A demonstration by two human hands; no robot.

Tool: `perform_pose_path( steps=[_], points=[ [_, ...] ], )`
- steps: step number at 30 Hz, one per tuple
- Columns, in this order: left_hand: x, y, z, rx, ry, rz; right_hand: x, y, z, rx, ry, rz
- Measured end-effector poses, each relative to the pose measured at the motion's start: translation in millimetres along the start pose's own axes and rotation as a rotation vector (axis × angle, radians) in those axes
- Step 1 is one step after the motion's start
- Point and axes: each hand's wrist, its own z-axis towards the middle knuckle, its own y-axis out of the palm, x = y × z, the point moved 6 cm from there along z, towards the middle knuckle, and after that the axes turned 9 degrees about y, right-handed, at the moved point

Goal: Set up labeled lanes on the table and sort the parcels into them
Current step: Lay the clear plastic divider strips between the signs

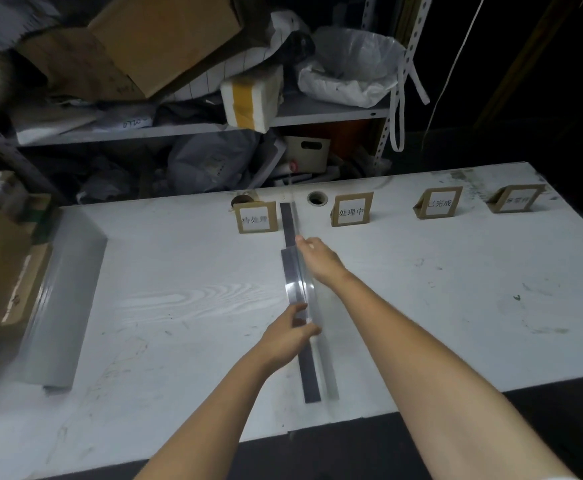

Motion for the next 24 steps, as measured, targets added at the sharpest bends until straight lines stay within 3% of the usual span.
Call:
perform_pose_path(
  steps=[5, 10, 18, 24],
  points=[
    [15.6, -58.0, -18.5, 0.108, 0.03, 0.189, -44.5, -15.5, -21.1, 0.124, -0.144, -0.349],
    [11.6, -179.1, -66.9, 0.362, 0.003, 0.39, -117.3, 20.4, -45.3, 0.072, -0.25, -0.468],
    [-63.3, -368.2, -186.5, 0.768, -0.123, 0.415, -221.9, 187.1, -86.1, -0.13, -0.337, -0.572],
    [-129.0, -423.9, -211.2, 0.783, -0.218, 0.297, -259.2, 310.8, -105.2, -0.234, -0.36, -0.683]
  ],
)
